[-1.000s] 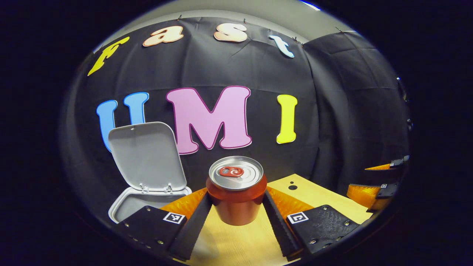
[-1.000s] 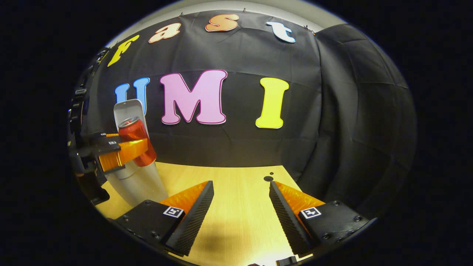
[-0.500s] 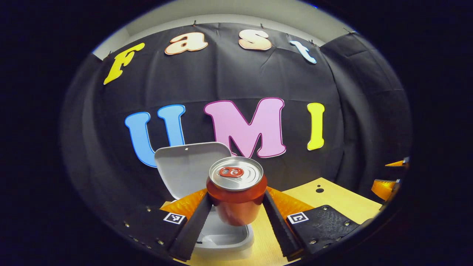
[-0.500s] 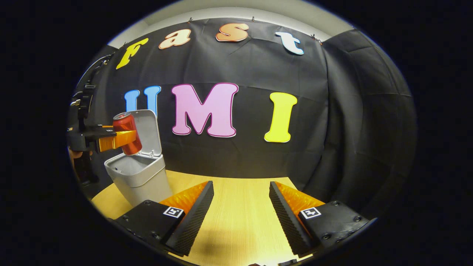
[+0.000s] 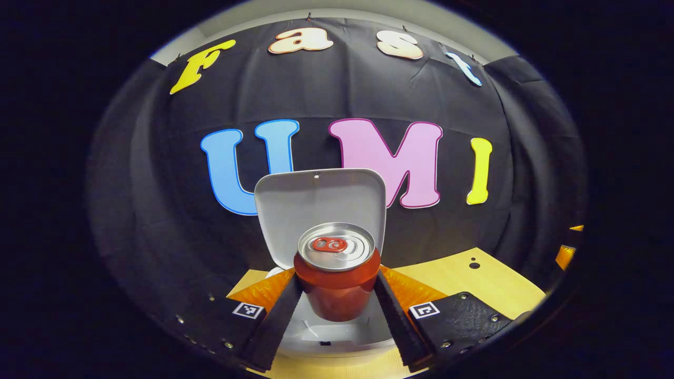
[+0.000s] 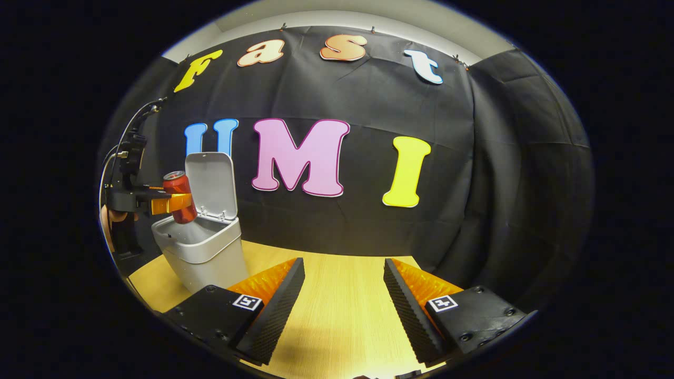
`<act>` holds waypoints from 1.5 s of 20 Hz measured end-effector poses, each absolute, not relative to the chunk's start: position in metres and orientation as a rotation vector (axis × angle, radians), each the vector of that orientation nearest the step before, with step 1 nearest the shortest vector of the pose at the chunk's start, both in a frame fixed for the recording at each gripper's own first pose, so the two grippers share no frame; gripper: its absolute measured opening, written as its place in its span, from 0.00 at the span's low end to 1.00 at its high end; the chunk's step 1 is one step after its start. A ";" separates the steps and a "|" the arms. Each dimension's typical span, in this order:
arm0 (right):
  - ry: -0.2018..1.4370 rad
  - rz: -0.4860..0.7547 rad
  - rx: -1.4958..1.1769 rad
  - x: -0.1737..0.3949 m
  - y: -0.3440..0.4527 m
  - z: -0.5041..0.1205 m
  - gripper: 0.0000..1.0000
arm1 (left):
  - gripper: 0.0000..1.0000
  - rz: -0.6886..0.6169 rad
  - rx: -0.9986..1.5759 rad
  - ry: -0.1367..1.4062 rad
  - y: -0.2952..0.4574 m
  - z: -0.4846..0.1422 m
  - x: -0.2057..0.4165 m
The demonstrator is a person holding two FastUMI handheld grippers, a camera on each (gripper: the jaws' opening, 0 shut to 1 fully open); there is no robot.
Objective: Press the lid of the desktop garbage bin to open it, pick up the crumpled paper on the desktop and throw it into the bin, then pick up the pop can on the desktop and drop it into the bin, and finally close the garbage bin lid.
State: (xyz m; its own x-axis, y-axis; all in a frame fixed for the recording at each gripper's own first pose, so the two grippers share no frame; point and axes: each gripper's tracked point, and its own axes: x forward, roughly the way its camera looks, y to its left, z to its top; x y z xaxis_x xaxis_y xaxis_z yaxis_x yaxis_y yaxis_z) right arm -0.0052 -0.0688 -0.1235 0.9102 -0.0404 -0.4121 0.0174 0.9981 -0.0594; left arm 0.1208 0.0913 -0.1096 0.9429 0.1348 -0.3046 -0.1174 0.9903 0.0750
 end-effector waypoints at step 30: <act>0.492 -0.051 -0.045 -0.020 -0.065 -0.142 0.98 | 0.93 0.223 0.027 0.276 0.131 -0.081 0.136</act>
State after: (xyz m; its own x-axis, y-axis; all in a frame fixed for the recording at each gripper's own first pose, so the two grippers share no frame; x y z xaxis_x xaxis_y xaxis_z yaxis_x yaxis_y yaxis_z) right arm -0.0197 -0.0647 -0.1425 0.8804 -0.0598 -0.4705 0.0382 0.9977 -0.0555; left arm 0.1359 0.1310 -0.0814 0.9377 0.2217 -0.2676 -0.2144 0.9751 0.0567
